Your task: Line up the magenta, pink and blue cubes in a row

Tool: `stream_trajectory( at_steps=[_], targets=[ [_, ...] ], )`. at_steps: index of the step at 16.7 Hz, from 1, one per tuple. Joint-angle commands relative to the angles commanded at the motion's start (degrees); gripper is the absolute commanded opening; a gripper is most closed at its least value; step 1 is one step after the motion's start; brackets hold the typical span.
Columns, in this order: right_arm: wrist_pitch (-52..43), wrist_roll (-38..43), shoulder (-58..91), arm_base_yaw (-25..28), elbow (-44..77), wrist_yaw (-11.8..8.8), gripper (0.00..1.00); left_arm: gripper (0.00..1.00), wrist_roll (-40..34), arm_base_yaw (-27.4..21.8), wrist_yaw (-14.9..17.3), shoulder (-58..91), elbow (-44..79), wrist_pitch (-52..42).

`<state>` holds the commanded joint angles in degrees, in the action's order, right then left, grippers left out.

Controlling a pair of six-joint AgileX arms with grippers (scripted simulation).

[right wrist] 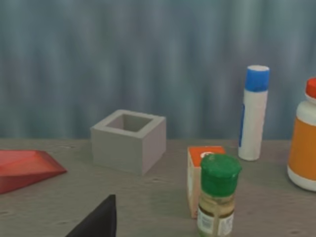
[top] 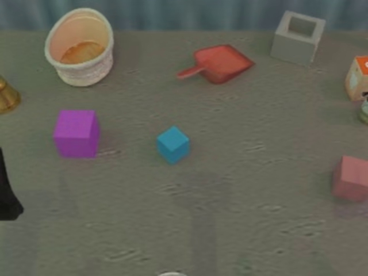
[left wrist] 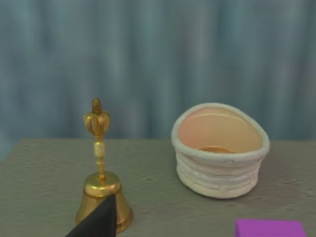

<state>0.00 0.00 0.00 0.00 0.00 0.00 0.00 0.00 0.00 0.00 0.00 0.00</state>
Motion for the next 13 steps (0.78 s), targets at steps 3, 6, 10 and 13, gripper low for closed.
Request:
stream_trajectory(
  at_steps=[3, 6, 10, 13],
  targets=[
    [0.0, 0.0, 0.0, 0.0, 0.0, 0.0, 1.0, 1.0, 0.1, -0.1, 0.0, 0.5, 0.6, -0.3],
    [0.0, 0.0, 0.0, 0.0, 0.0, 0.0, 1.0, 1.0, 0.7, -1.2, 0.0, 5.4, 5.5, -3.6],
    [0.0, 0.0, 0.0, 0.0, 0.0, 0.0, 1.0, 1.0, 2.8, -4.7, 0.5, 19.3, 18.5, -13.0],
    [0.0, 0.0, 0.0, 0.0, 0.0, 0.0, 1.0, 1.0, 5.0, -8.5, 1.1, 33.9, 31.4, -22.5]
  ],
)
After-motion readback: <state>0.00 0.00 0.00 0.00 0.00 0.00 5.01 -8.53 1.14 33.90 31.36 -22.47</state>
